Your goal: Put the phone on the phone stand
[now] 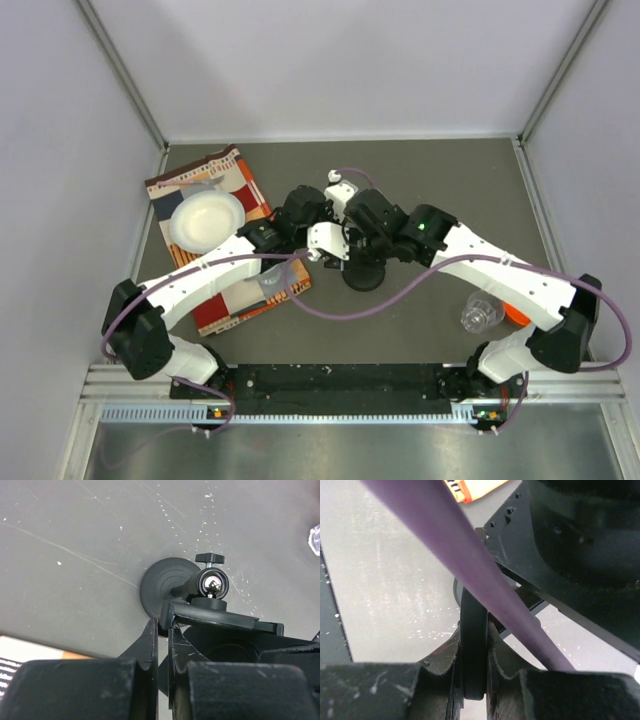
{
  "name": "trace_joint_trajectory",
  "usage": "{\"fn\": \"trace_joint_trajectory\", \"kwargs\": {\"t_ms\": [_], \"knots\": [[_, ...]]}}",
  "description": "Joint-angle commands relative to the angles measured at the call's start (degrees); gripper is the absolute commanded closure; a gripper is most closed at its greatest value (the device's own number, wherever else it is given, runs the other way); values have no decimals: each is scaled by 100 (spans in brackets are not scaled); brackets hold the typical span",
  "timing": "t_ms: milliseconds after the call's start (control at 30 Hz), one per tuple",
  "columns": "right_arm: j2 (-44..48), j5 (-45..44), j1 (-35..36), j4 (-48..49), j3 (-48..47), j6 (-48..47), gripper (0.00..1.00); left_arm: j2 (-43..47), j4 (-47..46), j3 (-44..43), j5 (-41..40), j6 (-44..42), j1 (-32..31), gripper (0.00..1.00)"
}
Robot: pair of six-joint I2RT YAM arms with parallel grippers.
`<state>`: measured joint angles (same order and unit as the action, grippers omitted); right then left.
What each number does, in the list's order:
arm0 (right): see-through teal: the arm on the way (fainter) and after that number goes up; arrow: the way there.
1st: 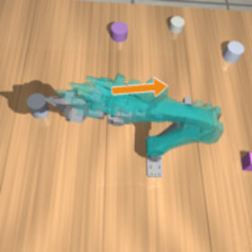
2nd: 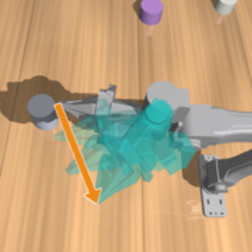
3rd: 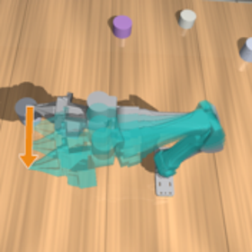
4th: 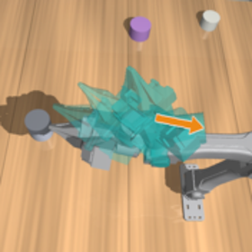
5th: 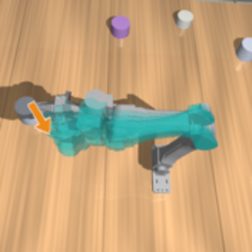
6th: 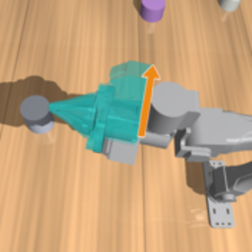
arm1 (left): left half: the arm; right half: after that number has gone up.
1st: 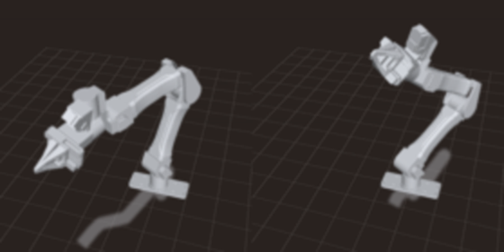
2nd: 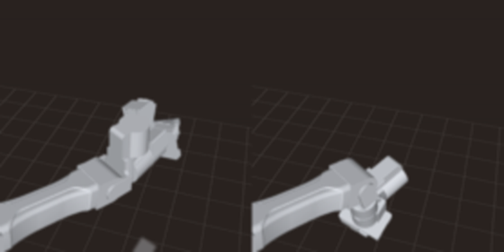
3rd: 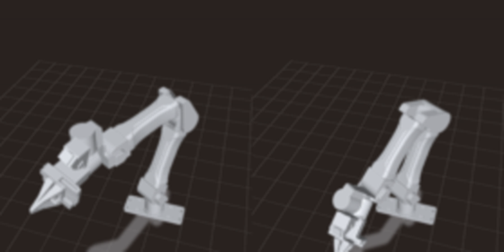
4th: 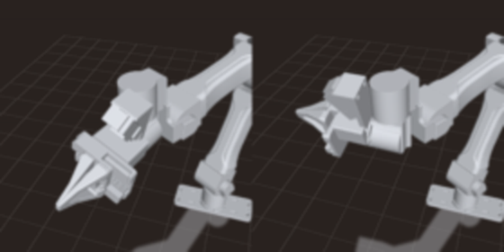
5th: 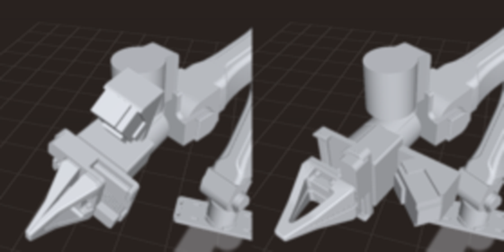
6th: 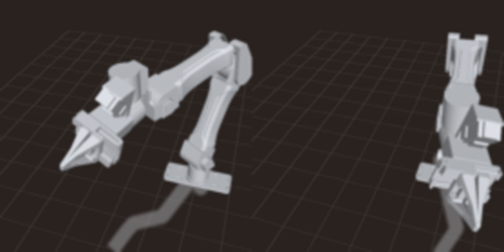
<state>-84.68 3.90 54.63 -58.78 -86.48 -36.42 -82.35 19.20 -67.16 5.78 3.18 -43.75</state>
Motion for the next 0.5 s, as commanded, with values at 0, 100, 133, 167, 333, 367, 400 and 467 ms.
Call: {"fn": "trace_joint_trajectory", "kwargs": {"t_ms": [0, 100, 133, 167, 333, 367, 400, 467], "knots": [[101, -618, -462, -1311, 939, 2377, 100, 587, -514, 290, -3143, 833, 182, 100], [224, -856, -506, -1364, 958, 2307, 100, 667, -619, 300, -3347, 860, 182, 100], [294, -969, -524, -1338, 922, 2254, 100, 667, -628, 282, -3164, 808, 182, 100], [373, -918, -558, -1189, 809, 2202, 100, 659, -663, 273, -2953, 781, 182, 100], [173, -184, -848, -652, 10, 1597, 100, 588, -1094, 422, -959, 298, 182, 100], [50, -31, -858, -695, -79, 1438, 100, 588, -1111, 440, -643, 245, 182, 100], [-99, 223, -840, -922, -132, 1201, 100, 623, -1172, 527, -614, 201, 182, 100], [-162, 795, -901, -1004, -115, 743, 100, 824, -1549, 868, -159, -263, 174, 100]]}}
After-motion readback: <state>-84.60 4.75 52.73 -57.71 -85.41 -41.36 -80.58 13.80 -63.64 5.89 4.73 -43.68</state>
